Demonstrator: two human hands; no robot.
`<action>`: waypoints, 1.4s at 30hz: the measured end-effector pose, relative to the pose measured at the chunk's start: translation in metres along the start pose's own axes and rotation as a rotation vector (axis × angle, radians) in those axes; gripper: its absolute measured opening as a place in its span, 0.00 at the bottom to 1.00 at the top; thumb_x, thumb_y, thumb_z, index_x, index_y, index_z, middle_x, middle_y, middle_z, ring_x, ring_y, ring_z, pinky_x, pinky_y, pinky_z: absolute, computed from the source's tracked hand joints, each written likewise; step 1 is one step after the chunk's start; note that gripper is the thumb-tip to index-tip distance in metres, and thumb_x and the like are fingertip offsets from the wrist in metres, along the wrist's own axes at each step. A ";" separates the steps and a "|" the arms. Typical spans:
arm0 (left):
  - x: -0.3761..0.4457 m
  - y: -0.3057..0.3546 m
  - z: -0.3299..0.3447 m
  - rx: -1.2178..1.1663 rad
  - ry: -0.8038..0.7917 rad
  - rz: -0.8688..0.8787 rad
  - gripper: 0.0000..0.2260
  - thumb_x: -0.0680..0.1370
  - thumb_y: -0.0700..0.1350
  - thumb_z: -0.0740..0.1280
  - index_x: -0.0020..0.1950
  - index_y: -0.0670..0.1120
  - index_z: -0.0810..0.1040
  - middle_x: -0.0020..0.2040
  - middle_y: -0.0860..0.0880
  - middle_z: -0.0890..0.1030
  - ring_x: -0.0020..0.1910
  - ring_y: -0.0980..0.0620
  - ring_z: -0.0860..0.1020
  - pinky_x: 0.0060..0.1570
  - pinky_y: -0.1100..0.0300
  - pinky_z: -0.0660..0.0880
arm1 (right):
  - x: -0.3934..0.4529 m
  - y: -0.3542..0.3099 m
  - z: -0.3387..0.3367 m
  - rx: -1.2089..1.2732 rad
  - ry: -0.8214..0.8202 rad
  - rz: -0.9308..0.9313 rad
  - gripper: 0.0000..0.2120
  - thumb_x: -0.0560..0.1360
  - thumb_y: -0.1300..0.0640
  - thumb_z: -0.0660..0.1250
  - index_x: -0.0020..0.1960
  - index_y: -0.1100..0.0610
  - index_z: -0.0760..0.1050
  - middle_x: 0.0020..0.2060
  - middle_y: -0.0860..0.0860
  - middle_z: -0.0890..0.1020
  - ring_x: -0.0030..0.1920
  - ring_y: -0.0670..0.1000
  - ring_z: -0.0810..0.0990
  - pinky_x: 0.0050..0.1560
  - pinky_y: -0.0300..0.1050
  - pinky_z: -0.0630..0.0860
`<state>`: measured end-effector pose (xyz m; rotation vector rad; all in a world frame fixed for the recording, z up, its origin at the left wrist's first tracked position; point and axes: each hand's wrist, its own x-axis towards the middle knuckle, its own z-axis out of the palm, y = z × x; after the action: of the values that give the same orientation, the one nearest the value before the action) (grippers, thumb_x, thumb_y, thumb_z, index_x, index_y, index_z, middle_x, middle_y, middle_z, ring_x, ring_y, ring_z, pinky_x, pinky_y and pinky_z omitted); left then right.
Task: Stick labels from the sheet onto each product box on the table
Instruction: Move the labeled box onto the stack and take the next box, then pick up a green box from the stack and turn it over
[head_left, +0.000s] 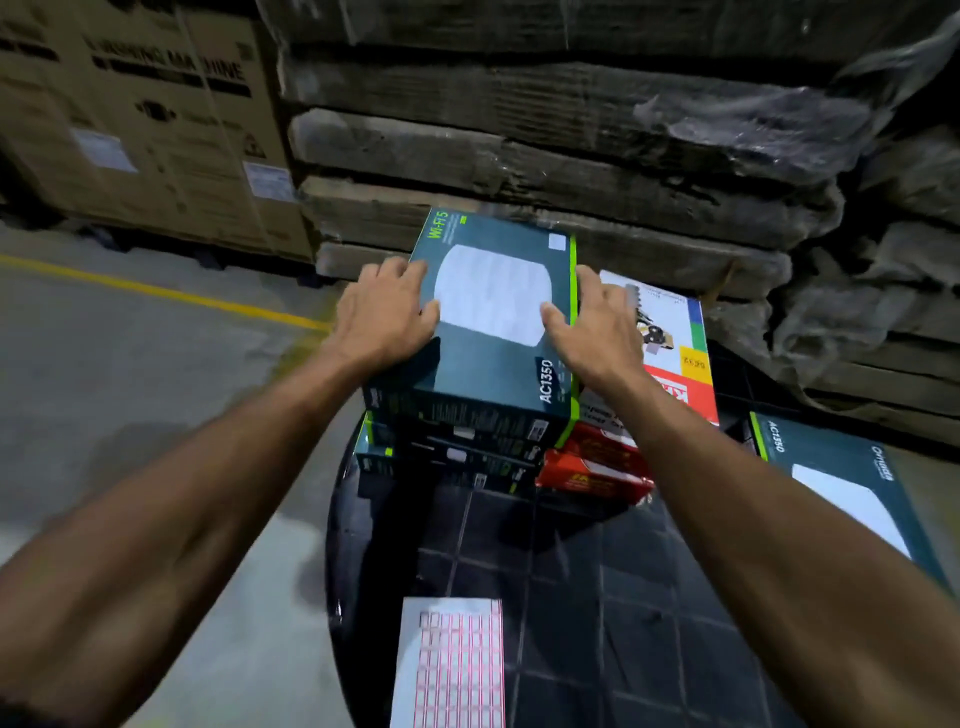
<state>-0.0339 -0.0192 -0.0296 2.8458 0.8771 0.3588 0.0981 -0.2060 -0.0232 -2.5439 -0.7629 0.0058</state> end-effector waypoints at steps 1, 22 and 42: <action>0.009 -0.006 0.006 -0.050 -0.059 -0.032 0.24 0.79 0.54 0.60 0.73 0.45 0.65 0.70 0.40 0.68 0.66 0.38 0.68 0.63 0.45 0.69 | 0.008 -0.004 0.004 0.002 -0.050 0.032 0.31 0.78 0.41 0.59 0.77 0.48 0.55 0.70 0.58 0.66 0.69 0.60 0.65 0.65 0.55 0.65; -0.048 -0.017 0.019 -0.881 -0.211 -0.345 0.36 0.72 0.49 0.74 0.77 0.44 0.63 0.72 0.46 0.70 0.67 0.49 0.72 0.69 0.54 0.67 | -0.053 -0.022 0.022 0.116 -0.198 0.259 0.26 0.76 0.41 0.61 0.71 0.49 0.66 0.64 0.61 0.68 0.64 0.64 0.70 0.60 0.53 0.69; -0.386 0.132 0.034 -0.573 -0.090 -0.531 0.32 0.75 0.55 0.69 0.77 0.58 0.60 0.76 0.53 0.65 0.71 0.49 0.68 0.66 0.49 0.68 | -0.336 0.131 -0.027 0.206 -0.221 0.089 0.30 0.76 0.43 0.65 0.75 0.48 0.64 0.69 0.57 0.66 0.66 0.60 0.69 0.62 0.54 0.71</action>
<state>-0.2633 -0.3498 -0.1069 2.0081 1.2244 0.3377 -0.1139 -0.4879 -0.1015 -2.4015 -0.6908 0.3811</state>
